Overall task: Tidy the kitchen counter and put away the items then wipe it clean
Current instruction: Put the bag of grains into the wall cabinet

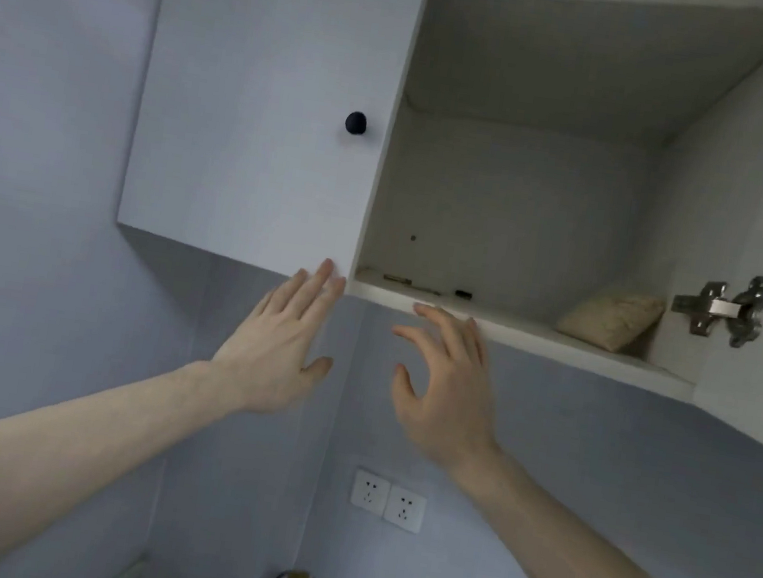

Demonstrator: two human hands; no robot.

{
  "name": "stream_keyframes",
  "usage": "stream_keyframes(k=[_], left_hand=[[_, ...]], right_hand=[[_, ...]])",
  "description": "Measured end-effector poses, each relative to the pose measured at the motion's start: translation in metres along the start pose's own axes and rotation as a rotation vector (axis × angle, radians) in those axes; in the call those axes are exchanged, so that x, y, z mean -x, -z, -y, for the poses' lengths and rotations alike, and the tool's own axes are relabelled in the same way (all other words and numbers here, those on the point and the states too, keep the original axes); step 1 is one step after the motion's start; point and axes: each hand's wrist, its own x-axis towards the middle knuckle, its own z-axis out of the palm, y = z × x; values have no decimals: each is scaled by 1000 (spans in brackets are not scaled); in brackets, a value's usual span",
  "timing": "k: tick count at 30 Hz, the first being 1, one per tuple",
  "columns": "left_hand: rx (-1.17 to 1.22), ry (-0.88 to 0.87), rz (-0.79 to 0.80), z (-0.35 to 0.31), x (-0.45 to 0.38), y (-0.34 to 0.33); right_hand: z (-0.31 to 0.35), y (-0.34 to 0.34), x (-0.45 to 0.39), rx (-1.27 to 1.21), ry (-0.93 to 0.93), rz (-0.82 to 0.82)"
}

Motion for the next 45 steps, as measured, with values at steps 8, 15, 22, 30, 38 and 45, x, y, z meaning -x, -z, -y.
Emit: stream_keyframes(k=[8, 15, 22, 30, 38, 45], left_hand=[[53, 131, 362, -6, 126, -88], [168, 330, 747, 1, 212, -169], [181, 494, 946, 15, 267, -225], [228, 676, 1028, 32, 306, -260], [209, 736, 994, 45, 319, -271], [173, 730, 927, 56, 311, -266]], right_hand=[[8, -64, 150, -163, -247, 581], [-7, -128, 277, -230, -567, 1016], [-21, -194, 347, -242, -842, 1249], [-38, -267, 373, -272, -1046, 1263], [-47, -324, 380, -241, -1056, 1255], [-49, -345, 388, -64, -1003, 1234]])
